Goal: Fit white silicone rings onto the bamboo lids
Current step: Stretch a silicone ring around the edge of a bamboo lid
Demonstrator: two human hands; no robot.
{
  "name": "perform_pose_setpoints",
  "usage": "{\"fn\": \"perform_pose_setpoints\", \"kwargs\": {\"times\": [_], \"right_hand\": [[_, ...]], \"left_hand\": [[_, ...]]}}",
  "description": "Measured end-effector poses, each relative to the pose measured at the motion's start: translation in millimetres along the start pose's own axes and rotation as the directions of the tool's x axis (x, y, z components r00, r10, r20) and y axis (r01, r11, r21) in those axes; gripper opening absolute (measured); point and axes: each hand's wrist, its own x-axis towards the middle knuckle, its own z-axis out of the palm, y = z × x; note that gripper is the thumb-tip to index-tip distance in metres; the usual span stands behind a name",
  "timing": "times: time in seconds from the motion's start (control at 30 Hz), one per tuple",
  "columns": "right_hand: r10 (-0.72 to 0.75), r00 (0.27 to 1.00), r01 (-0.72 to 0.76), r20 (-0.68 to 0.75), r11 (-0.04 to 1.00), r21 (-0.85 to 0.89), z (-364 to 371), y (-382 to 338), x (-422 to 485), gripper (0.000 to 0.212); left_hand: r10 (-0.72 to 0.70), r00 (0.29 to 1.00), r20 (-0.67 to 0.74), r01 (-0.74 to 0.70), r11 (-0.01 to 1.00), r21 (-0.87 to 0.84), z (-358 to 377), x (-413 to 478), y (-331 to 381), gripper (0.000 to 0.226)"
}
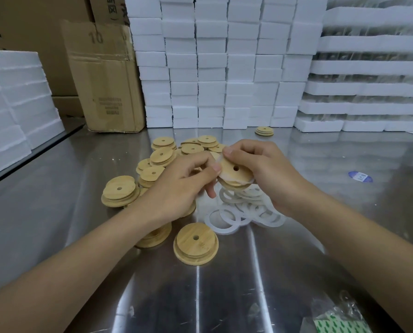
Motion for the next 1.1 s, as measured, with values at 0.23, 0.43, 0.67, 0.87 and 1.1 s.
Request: {"fn": "perform_pose_setpoints", "kwargs": {"times": [0.23, 0.43, 0.67, 0.87, 1.1], "right_hand": [[-0.006, 0.995, 0.021, -0.099, 0.987, 0.157, -2.1, 1.3, 2.6, 0.030], [-0.049, 0.995, 0.049, -0.090, 0.999, 0.001, 8.0, 11.6, -0.9, 0.013], [-0.086, 0.985, 0.091, -0.153, 0.995, 0.027, 9.4, 4.8, -3.8, 0.019], [0.027, 0.997, -0.007, -0.072, 0.965, 0.262, 2.6, -5.1, -3.2, 0.028], [0.010, 0.994, 0.011, -0.108, 0.981, 0.192, 10.0, -1.7, -4.6, 0.020]], "left_hand": [[0.000, 0.999, 0.047, 0.002, 0.999, -0.034, -4.5, 3.1, 2.0, 0.033], [0.035, 0.999, -0.035, -0.033, 0.998, 0.048, 1.3, -1.7, -9.5, 0.025], [0.041, 0.996, -0.078, -0.038, 0.999, 0.040, 4.8, -2.2, -6.6, 0.018], [0.080, 0.995, -0.056, -0.085, 0.993, -0.078, -6.2, -1.1, 5.0, 0.018], [0.018, 0.997, -0.069, -0.019, 1.000, -0.023, -5.1, 0.1, 0.9, 0.017]]}}
